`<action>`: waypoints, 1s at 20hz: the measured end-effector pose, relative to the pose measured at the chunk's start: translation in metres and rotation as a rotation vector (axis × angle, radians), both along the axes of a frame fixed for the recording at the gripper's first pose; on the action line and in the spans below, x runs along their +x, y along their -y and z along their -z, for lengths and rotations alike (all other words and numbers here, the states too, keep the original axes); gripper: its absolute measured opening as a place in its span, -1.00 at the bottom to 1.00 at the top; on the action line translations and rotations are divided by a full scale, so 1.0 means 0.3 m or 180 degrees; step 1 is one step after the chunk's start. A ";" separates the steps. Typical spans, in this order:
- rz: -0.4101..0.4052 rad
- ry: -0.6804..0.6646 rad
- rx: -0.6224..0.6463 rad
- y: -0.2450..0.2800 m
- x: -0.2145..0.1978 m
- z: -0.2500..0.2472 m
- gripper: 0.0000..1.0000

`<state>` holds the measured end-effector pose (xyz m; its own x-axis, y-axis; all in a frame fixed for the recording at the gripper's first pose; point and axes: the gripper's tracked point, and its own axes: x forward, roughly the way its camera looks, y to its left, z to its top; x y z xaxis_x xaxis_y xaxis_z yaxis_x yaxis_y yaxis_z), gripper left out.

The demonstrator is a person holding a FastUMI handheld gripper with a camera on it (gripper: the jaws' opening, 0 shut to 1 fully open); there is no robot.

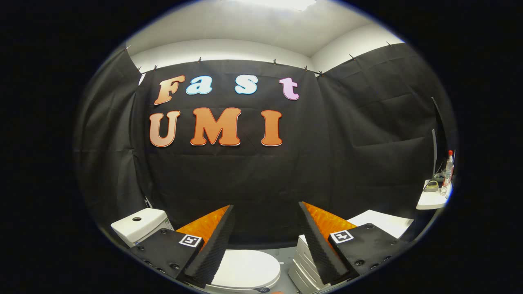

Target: Open the toilet lid.

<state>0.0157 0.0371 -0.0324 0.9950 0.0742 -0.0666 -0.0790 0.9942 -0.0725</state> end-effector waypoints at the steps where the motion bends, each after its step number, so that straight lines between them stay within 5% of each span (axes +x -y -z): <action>1: 0.0003 -0.0005 0.0014 0.005 0.006 0.003 0.96; 9: 0.0022 -0.0127 0.0016 0.029 0.029 0.125 0.96; 20: 0.0055 -0.0629 0.0425 0.100 0.054 0.570 0.97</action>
<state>0.0320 0.0070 -0.2035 0.9649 0.0786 -0.2508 -0.0616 0.9953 0.0750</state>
